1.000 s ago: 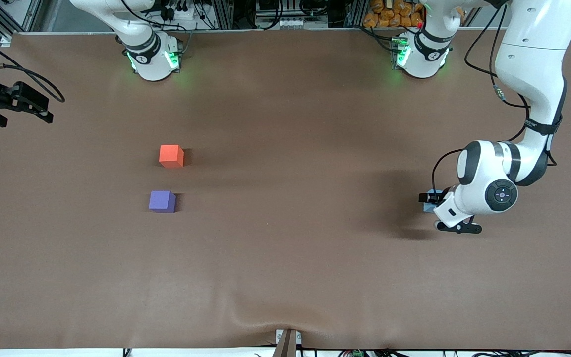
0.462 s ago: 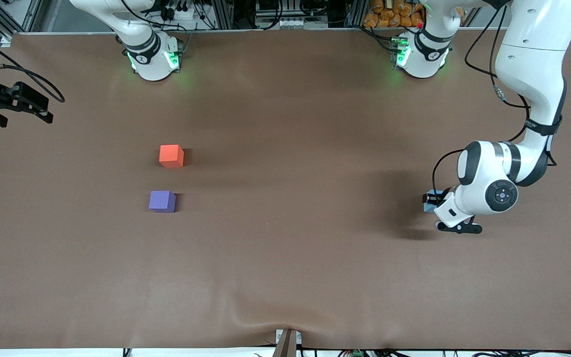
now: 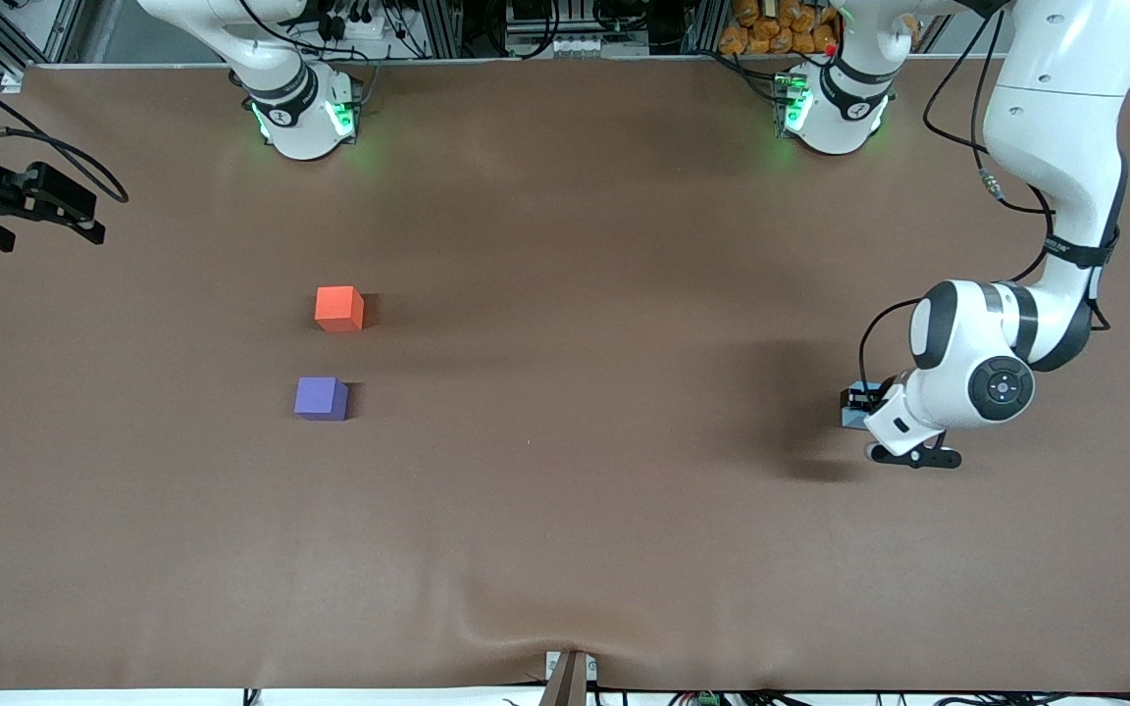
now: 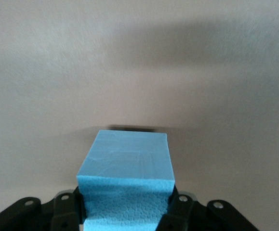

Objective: Place blue block between orange and purple blocks
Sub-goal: 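Close the left gripper around the light blue block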

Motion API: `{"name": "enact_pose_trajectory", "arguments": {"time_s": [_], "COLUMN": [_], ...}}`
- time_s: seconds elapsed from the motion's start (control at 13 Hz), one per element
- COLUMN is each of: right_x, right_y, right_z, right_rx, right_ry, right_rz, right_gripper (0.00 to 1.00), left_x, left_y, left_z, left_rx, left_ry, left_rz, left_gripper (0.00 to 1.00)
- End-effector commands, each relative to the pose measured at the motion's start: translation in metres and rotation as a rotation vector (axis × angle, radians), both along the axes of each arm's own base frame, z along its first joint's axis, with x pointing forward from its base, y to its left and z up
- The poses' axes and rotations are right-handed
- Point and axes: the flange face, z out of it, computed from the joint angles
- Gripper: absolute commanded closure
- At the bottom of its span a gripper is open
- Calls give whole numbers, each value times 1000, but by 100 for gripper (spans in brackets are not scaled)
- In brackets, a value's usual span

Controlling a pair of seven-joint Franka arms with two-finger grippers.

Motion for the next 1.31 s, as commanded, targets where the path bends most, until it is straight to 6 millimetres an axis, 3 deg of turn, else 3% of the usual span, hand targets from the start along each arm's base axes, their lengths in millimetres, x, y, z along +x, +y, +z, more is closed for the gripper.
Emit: {"name": "enact_pose_trajectory", "arguments": {"time_s": [0.0, 0.85, 1.23], "right_x": [-6, -5, -6], "right_y": [2, 1, 2], "right_z": [2, 2, 2], "right_rx": [13, 13, 13], "right_ry": [-4, -5, -2], "right_rz": [-7, -9, -7], "right_gripper": [0, 0, 0], "left_x": [11, 35, 37], "left_y": [-1, -5, -13], "left_z": [22, 69, 111], "left_rx": [12, -62, -42], "left_ry": [-21, -32, -64], "left_rz": [41, 162, 342], "left_gripper": [62, 62, 62]}}
